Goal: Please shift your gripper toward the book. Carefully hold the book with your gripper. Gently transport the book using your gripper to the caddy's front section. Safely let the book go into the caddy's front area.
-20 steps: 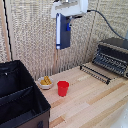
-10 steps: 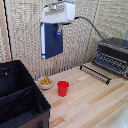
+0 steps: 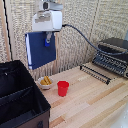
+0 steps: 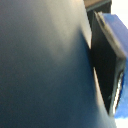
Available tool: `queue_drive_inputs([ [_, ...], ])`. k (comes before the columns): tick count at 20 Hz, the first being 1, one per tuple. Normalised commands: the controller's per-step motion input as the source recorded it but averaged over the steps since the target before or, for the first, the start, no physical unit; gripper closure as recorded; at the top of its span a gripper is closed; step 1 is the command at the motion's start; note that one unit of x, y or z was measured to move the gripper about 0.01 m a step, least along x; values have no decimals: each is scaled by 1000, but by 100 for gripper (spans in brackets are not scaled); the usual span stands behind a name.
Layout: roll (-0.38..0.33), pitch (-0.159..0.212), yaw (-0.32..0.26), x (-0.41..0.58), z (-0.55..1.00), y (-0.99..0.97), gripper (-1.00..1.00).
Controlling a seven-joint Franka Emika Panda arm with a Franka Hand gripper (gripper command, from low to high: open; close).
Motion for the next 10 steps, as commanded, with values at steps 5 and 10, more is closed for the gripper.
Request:
queue_drive_inputs([
  [5, -11, -2, -105, -205, 38, 753, 100],
  [10, -21, 0, -108, -182, 1, 755, 100],
])
